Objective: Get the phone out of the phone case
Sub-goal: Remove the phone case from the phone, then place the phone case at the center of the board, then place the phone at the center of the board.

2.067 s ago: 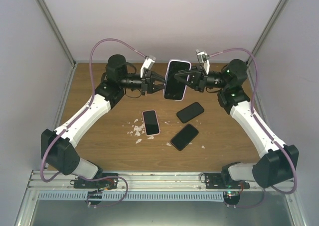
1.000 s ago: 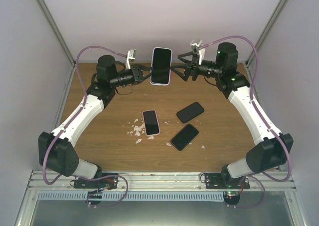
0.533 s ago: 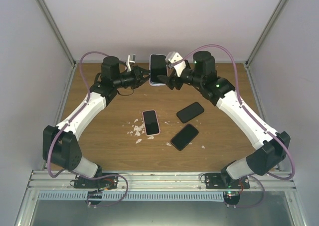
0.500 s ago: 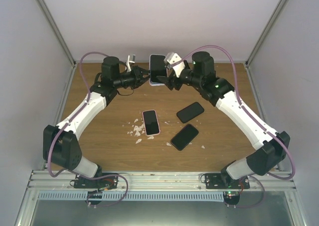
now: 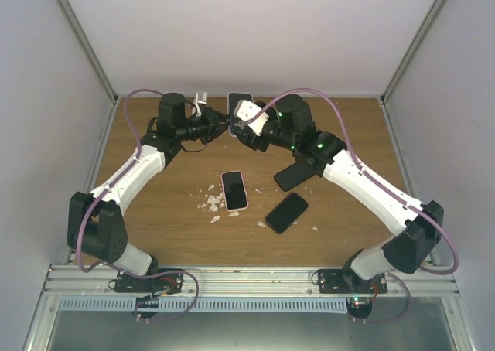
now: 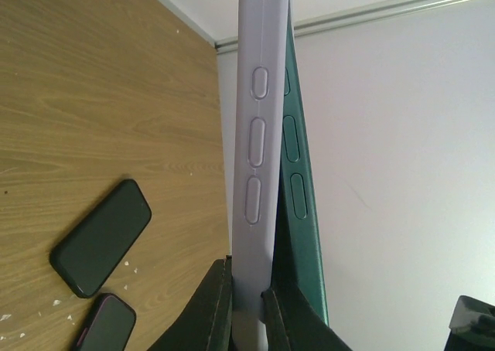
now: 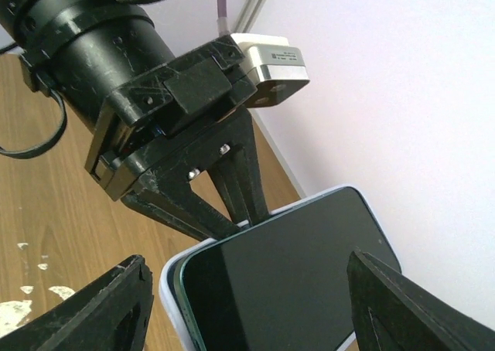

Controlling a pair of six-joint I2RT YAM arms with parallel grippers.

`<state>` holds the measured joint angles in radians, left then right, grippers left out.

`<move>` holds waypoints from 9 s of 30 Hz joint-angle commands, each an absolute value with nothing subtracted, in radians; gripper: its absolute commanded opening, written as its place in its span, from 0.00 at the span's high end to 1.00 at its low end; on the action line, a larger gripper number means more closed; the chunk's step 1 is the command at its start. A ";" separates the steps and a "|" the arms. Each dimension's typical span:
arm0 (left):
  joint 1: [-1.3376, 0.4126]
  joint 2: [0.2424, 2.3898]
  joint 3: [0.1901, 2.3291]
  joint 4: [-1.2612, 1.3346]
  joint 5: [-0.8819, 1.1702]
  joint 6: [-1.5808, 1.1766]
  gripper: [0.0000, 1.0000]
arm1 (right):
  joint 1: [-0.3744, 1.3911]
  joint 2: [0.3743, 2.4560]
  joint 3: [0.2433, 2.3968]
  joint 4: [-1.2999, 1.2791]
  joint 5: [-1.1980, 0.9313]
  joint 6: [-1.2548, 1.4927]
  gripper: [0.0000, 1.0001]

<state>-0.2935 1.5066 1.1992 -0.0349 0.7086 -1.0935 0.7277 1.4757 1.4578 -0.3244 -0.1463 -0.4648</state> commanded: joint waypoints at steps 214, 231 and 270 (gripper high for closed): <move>-0.188 1.648 1.635 -0.214 0.597 -0.483 0.08 | 0.526 1.176 1.313 0.067 -0.002 -0.763 0.99; -0.188 1.472 1.545 0.113 0.921 -0.855 0.07 | 0.697 1.144 1.048 0.598 0.170 -1.418 1.00; -0.262 1.526 1.449 0.246 0.969 -1.077 0.74 | 0.857 1.283 0.878 0.923 0.188 -1.759 1.00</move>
